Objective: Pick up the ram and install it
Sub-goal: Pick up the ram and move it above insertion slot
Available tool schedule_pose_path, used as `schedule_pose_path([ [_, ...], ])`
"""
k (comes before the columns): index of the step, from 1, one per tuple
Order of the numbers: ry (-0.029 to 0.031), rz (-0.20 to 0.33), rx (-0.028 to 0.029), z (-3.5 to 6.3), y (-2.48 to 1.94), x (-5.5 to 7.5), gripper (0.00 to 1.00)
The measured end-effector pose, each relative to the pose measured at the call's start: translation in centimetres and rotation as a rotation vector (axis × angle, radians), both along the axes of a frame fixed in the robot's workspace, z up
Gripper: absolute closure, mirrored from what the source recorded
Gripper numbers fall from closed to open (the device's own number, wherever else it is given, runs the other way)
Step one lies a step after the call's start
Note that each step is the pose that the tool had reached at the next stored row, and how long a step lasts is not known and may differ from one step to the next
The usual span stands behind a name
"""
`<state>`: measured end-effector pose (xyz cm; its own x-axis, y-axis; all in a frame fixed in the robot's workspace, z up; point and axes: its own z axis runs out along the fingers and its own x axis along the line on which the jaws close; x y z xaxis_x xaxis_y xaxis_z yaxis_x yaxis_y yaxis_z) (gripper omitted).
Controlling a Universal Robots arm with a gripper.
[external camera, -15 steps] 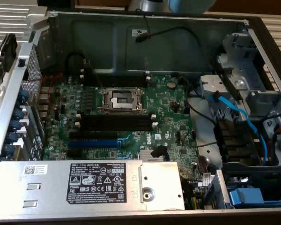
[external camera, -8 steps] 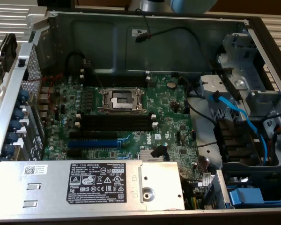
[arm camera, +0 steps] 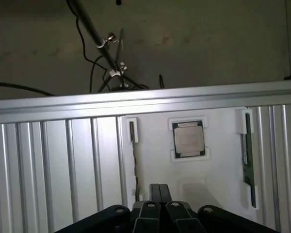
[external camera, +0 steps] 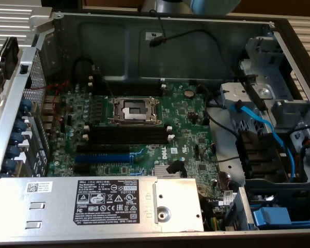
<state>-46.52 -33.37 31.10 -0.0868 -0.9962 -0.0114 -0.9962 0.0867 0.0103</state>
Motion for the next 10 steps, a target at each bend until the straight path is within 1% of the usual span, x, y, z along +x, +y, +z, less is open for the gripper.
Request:
schedule_pose_path([
  [10,0.0001,0.0,-0.0001,-1.82,-0.03,0.0,0.9],
])
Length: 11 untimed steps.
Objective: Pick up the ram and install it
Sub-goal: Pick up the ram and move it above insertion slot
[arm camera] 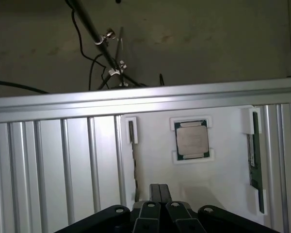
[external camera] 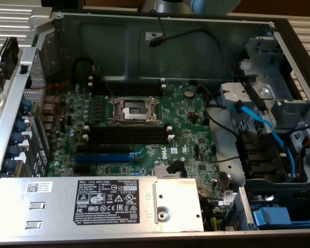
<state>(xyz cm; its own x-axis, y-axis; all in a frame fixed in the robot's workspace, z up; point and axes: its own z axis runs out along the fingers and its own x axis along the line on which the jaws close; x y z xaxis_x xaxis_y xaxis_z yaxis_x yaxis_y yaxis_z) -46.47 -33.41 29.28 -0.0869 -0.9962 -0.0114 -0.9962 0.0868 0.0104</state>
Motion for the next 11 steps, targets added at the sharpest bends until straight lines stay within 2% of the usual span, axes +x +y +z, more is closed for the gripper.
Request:
schedule_pose_path([
  [11,0.0001,0.0,0.0,-2.0,-0.04,0.0,0.9],
])
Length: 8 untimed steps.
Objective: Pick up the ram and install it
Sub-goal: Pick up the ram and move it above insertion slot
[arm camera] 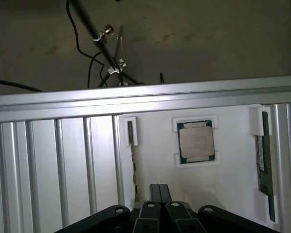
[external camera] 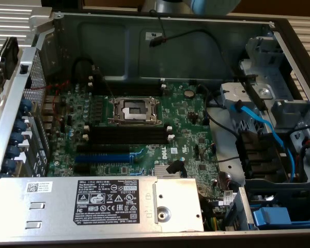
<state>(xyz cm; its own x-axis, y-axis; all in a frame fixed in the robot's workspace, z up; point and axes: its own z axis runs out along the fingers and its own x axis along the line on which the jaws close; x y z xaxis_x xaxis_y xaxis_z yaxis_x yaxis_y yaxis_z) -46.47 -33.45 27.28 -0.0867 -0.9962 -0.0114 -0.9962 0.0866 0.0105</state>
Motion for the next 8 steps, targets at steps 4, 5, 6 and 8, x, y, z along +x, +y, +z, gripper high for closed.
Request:
schedule_pose_path([
  [4,0.0,0.0,0.0,-0.73,-0.09,0.0,0.9],
  [5,-0.0001,0.0,0.0001,-0.91,-0.15,0.0,0.9],
  [6,-0.0001,0.0,0.0,-1.09,-0.22,0.0,0.9],
  [8,0.0,0.0,0.0,-1.46,-0.42,0.0,0.9],
])
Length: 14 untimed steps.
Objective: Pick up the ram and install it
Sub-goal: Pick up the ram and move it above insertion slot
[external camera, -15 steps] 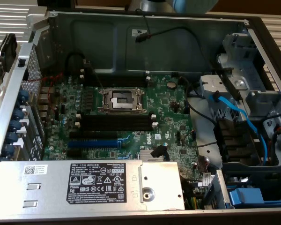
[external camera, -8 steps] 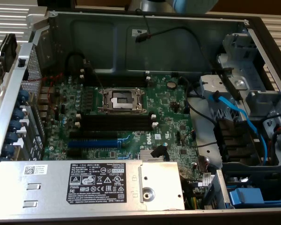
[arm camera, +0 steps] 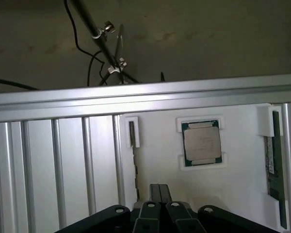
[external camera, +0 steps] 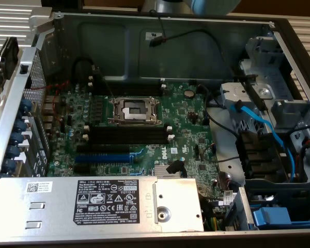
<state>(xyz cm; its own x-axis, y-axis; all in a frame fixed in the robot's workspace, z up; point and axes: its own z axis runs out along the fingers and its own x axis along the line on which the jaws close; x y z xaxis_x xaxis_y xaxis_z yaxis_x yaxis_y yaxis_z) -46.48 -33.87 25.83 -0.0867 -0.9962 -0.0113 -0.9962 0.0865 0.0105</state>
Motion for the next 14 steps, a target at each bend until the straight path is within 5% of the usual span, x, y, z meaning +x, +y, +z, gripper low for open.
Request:
schedule_pose_path([
  [5,-0.0003,0.0,0.0002,-0.92,-0.55,0.0,0.9],
  [14,-0.0001,0.0,0.0,-2.45,-0.9,0.0,0.9],
])
